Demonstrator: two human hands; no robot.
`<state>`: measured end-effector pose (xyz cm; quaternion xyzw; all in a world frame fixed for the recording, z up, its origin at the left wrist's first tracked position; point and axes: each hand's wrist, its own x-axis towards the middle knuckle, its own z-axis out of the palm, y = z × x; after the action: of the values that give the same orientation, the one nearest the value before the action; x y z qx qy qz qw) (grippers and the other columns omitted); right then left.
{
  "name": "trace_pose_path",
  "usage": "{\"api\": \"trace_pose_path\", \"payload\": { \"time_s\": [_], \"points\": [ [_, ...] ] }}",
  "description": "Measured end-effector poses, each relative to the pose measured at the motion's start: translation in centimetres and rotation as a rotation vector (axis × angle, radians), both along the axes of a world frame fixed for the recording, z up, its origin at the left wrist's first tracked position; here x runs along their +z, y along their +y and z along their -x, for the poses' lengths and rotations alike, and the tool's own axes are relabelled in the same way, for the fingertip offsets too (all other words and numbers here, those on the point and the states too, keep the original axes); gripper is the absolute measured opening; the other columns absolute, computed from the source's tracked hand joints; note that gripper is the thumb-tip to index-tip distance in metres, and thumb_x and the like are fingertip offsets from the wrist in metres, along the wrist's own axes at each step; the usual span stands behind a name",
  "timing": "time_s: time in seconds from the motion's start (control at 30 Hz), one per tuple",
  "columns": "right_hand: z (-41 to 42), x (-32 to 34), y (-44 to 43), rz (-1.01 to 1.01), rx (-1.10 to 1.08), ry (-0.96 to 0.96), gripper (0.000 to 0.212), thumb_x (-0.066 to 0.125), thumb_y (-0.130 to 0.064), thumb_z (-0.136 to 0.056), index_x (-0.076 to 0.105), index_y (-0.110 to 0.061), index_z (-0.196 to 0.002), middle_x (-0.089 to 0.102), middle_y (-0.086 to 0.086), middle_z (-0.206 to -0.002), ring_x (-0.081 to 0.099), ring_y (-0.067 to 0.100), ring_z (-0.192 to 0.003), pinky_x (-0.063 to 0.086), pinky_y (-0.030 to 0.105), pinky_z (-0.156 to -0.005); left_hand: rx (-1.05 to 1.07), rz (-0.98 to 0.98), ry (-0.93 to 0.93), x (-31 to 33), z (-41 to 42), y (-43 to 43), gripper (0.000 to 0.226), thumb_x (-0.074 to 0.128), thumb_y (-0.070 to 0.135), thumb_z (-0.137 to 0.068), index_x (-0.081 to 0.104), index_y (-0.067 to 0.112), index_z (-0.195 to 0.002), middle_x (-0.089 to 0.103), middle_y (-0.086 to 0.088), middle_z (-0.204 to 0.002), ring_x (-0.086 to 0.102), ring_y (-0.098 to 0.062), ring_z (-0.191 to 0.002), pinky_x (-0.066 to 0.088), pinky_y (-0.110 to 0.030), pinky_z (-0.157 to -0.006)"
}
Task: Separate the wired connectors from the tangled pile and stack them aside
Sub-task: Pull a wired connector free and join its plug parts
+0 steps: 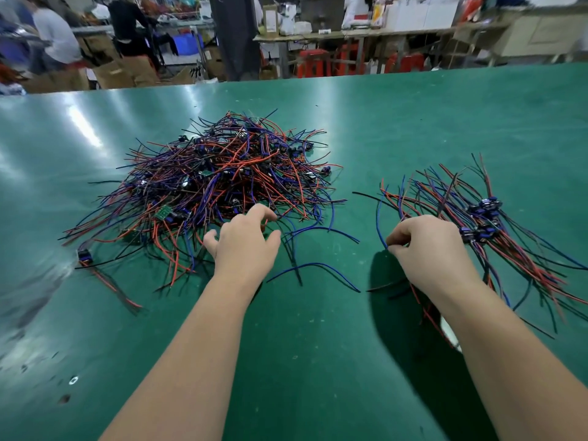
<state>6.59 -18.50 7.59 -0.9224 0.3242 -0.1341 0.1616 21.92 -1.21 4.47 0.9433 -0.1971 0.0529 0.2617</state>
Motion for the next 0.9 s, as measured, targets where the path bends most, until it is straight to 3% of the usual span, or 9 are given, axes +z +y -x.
{"api": "trace_pose_path", "payload": {
  "time_s": [0.17,0.23,0.4,0.47,0.6,0.63,0.77,0.83,0.9],
  "points": [
    [0.0,-0.1,-0.2,0.002,0.003,0.106,0.018,0.06,-0.01,-0.087,0.073,-0.009,-0.1,0.068,0.016,-0.104,0.059,0.035,-0.1,0.05,0.035,-0.084,0.001,0.127,-0.012,-0.2,0.1,-0.1,0.008,0.058,0.042,-0.087,0.061,0.035,-0.09,0.061,0.015,-0.081,0.054,-0.01,-0.081,0.016,-0.031,-0.081],
    [0.0,-0.3,-0.3,0.033,0.009,0.216,0.028,0.061,-0.023,-0.09,0.066,-0.009,-0.114,0.06,0.015,-0.114,0.053,0.034,-0.108,0.045,0.035,-0.089,-0.004,0.124,-0.023,-0.3,0.1,-0.1,0.01,0.058,0.042,-0.088,0.062,0.036,-0.094,0.062,0.015,-0.082,0.054,-0.011,-0.081,0.017,-0.031,-0.082],
    [0.2,-0.9,0.3,0.12,-0.05,0.386,0.054,0.051,-0.052,-0.091,0.044,-0.016,-0.131,0.038,0.012,-0.13,0.036,0.035,-0.121,0.036,0.042,-0.097,-0.029,0.023,-0.009,-0.6,-0.3,-0.3,0.03,0.055,0.044,-0.091,0.06,0.036,-0.12,0.062,0.009,-0.113,0.053,-0.014,-0.092,0.025,-0.039,-0.097],
    [0.2,-1.0,0.6,0.099,-0.055,0.364,0.055,0.051,-0.053,-0.09,0.043,-0.018,-0.131,0.035,0.011,-0.133,0.034,0.034,-0.123,0.033,0.041,-0.099,-0.027,0.112,0.008,-0.6,-0.2,-0.5,0.028,0.058,0.04,-0.09,0.063,0.034,-0.117,0.062,0.013,-0.106,0.049,-0.011,-0.086,0.026,-0.038,-0.097],
    [0.1,-0.5,0.9,0.077,-0.062,0.226,0.049,0.055,-0.047,-0.088,0.049,-0.019,-0.129,0.037,0.01,-0.13,0.036,0.032,-0.119,0.034,0.041,-0.096,-0.032,0.537,0.111,0.3,0.0,-0.4,0.002,0.072,0.029,-0.082,0.071,0.031,-0.081,0.07,0.013,-0.078,0.062,-0.005,-0.071,0.048,-0.026,-0.075],
    [0.1,-0.4,0.9,0.058,-0.057,0.181,0.049,0.056,-0.044,-0.088,0.049,-0.021,-0.13,0.038,0.009,-0.13,0.037,0.032,-0.119,0.034,0.041,-0.096,-0.031,0.667,0.18,0.6,0.2,-0.4,0.008,0.076,0.022,-0.08,0.07,0.028,-0.077,0.071,0.009,-0.074,0.063,-0.004,-0.066,0.05,-0.025,-0.07],
    [0.1,-0.3,0.7,-0.046,0.021,-0.155,0.032,0.062,-0.028,-0.088,0.063,-0.021,-0.119,0.052,0.003,-0.114,0.052,0.021,-0.103,0.039,0.028,-0.09,-0.131,1.182,0.631,2.1,1.0,-0.9,0.028,0.074,-0.002,-0.077,0.056,0.012,-0.092,0.072,-0.002,-0.067,0.068,-0.012,-0.059,0.055,-0.023,-0.061],
    [-0.2,-0.1,1.0,-0.219,0.057,-0.381,0.012,0.063,-0.018,-0.088,0.07,-0.024,-0.095,0.062,-0.004,-0.09,0.056,0.011,-0.073,0.041,0.018,-0.069,-0.24,1.254,0.803,2.8,1.7,-1.2,0.03,0.073,0.003,-0.072,0.056,0.011,-0.095,0.072,-0.001,-0.07,0.068,-0.011,-0.06,0.057,-0.023,-0.061],
    [-0.3,0.1,1.3,-0.517,0.123,-0.482,0.019,0.06,-0.01,-0.09,0.071,-0.025,-0.084,0.069,-0.006,-0.075,0.057,0.007,-0.06,0.043,0.016,-0.059,-0.355,1.279,0.904,3.1,2.3,-1.3,0.03,0.07,0.01,-0.066,0.059,0.011,-0.094,0.072,-0.001,-0.073,0.069,-0.01,-0.062,0.058,-0.022,-0.064]
  ]
}}
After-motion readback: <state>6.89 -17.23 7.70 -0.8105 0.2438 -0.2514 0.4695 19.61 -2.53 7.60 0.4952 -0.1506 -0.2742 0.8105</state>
